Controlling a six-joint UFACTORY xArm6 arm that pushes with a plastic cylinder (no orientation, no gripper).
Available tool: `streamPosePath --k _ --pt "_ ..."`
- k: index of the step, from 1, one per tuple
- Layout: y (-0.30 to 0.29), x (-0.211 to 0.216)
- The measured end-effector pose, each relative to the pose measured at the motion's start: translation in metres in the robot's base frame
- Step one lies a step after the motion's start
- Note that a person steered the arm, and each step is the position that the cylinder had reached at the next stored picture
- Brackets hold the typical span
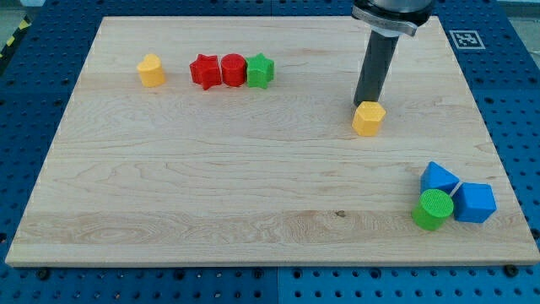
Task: Move the yellow hexagon near the blue triangle
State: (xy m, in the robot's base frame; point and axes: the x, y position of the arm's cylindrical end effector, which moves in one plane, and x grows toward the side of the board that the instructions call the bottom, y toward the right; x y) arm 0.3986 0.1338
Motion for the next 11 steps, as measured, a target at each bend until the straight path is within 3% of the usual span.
streamPosePath --k 2,5,8,11 --pt "-0.038 0.006" --pt "-0.02 0.027" --pt "0.037 0.035" --pt "0.045 0.086"
